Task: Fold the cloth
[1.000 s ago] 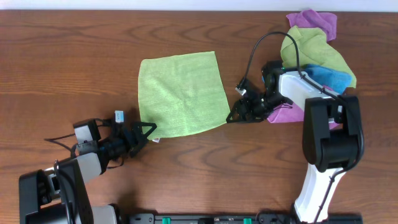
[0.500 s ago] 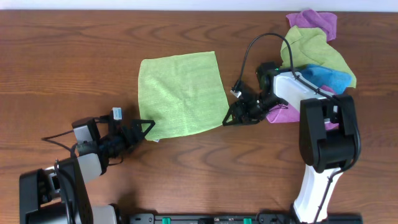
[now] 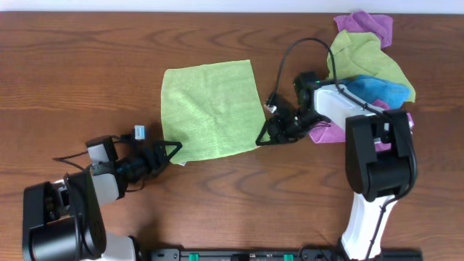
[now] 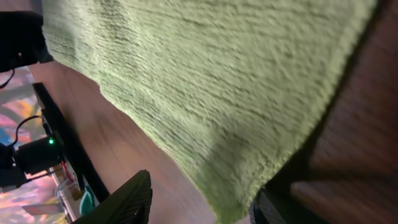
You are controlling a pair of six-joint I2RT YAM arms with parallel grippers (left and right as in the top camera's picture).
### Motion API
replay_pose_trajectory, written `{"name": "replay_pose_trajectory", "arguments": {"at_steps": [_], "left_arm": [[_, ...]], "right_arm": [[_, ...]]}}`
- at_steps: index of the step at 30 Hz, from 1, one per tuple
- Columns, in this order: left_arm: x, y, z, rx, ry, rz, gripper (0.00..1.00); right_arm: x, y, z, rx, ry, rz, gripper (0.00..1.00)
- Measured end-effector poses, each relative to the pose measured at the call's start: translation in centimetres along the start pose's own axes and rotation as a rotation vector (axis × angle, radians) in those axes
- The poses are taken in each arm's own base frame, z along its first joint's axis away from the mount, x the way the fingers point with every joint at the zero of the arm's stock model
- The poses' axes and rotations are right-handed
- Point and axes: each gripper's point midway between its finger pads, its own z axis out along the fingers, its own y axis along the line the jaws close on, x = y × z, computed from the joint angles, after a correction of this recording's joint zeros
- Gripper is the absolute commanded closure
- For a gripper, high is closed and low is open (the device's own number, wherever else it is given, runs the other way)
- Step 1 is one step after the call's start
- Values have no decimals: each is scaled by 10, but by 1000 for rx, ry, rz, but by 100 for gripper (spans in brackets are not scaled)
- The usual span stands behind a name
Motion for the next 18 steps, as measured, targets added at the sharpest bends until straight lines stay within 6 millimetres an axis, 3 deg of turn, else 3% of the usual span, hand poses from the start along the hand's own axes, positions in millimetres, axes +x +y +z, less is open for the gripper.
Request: {"name": "replay_pose_trajectory", "arguments": {"at_steps": [9,12,16,18], "left_arm": [[14,0,9,-6,53,-38,34],[16,2,9,-13,57,-58,45],[24,12,10,-49,66,-99,79],[29,18,10,-71,68,-120,94]], "right_arm": [[-1,-1,1,2,-3,7,57],[-1,-1,1,6,-2,12,68],[0,-2,1,8,1,21,98],[0,-2,1,9,0,16,99]]}}
